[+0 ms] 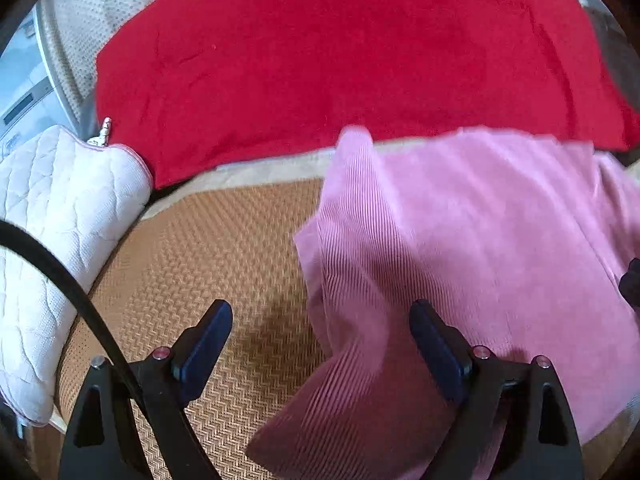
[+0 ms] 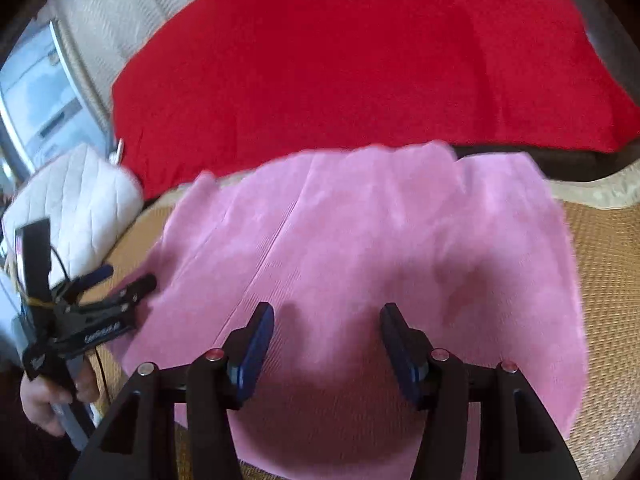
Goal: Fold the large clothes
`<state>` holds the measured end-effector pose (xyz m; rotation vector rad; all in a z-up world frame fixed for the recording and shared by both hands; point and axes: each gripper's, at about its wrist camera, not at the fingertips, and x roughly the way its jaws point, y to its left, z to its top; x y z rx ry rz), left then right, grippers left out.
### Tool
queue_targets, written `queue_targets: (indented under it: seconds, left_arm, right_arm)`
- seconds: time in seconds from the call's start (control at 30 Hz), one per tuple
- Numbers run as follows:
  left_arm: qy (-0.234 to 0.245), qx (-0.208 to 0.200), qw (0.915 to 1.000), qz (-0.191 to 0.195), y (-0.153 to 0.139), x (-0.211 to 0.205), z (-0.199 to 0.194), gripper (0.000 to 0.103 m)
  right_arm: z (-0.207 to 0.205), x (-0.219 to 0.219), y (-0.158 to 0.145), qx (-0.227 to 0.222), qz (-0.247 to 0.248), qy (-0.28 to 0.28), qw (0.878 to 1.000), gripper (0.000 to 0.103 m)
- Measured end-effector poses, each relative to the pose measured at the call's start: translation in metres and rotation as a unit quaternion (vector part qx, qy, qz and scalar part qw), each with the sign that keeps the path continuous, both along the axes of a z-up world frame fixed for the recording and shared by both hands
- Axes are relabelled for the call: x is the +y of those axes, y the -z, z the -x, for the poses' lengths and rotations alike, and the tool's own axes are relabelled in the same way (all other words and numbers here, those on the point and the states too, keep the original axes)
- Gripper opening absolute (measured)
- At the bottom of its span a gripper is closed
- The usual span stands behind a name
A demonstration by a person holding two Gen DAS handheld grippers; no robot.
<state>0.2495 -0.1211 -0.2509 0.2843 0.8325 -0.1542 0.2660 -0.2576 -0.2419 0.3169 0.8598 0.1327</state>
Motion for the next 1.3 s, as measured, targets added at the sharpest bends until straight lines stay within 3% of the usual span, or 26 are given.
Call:
queue_targets:
  seconds: [0.07, 0.17, 0.27, 0.37, 0.47, 0.63, 0.73, 0.83, 1.0, 1.03, 1.07, 1.1, 1.13, 1.2, 1.3]
  left_arm:
    - [0.004, 0.009, 1.0000, -0.002, 0.004, -0.002, -0.002, 0.090]
    - [0.006, 0.016, 0.9995, 0.027, -0.009, 0.011, -0.002, 0.090]
    - [-0.021, 0.034, 0.9960, 0.080, -0.019, 0.039, 0.006, 0.090]
    - [-0.042, 0.046, 0.9886, 0.137, -0.019, 0.064, 0.026, 0.090]
    - [-0.057, 0.060, 0.9739, 0.211, -0.016, 0.086, 0.043, 0.090]
    - [-0.054, 0.107, 0.9336, 0.338, 0.007, 0.090, 0.063, 0.090]
    - [-0.036, 0.124, 0.9269, 0.352, 0.017, 0.078, 0.051, 0.090]
    - [-0.060, 0.111, 0.9212, 0.368, 0.024, 0.072, 0.041, 0.090]
    - [-0.057, 0.107, 0.8927, 0.434, 0.035, 0.063, 0.010, 0.088]
    - [-0.049, 0.104, 0.8898, 0.442, 0.036, 0.060, 0.006, 0.073]
    - [-0.042, 0.104, 0.8908, 0.441, 0.037, 0.055, 0.003, 0.057]
    - [-0.041, 0.095, 0.8994, 0.425, 0.038, 0.050, 0.000, 0.055]
    - [-0.039, 0.087, 0.9024, 0.420, 0.038, 0.048, -0.003, 0.048]
    - [-0.042, 0.077, 0.9033, 0.420, 0.037, 0.046, -0.005, 0.045]
    - [-0.048, 0.078, 0.8958, 0.435, 0.039, 0.044, -0.011, 0.047]
  right_arm:
    - [-0.004, 0.011, 0.008, 0.021, 0.026, -0.006, 0.999, 0.059]
    - [-0.003, 0.007, 0.003, 0.021, 0.017, -0.005, 1.000, 0.059]
    - [0.002, -0.008, -0.007, 0.003, -0.032, 0.006, 0.999, 0.060]
    - [0.010, -0.013, -0.017, -0.020, -0.045, 0.008, 0.999, 0.060]
    - [0.018, -0.010, -0.027, -0.039, -0.055, -0.005, 0.998, 0.060]
    - [0.022, 0.006, -0.026, -0.037, -0.041, -0.013, 0.998, 0.060]
    - [0.019, 0.011, -0.010, -0.018, -0.032, -0.008, 0.999, 0.059]
    - [0.012, 0.010, 0.005, 0.004, -0.025, -0.002, 1.000, 0.059]
    - [0.000, -0.006, 0.022, 0.040, -0.098, 0.001, 0.994, 0.059]
    - [0.000, -0.008, 0.023, 0.041, -0.106, 0.001, 0.994, 0.059]
    - [0.001, -0.009, 0.024, 0.041, -0.109, 0.000, 0.993, 0.059]
    - [0.001, -0.009, 0.025, 0.037, -0.109, -0.003, 0.993, 0.060]
    - [0.002, -0.010, 0.025, 0.035, -0.110, -0.006, 0.993, 0.059]
    - [0.005, -0.013, 0.025, 0.031, -0.116, -0.009, 0.993, 0.059]
    - [0.008, -0.018, 0.025, 0.026, -0.121, -0.016, 0.992, 0.057]
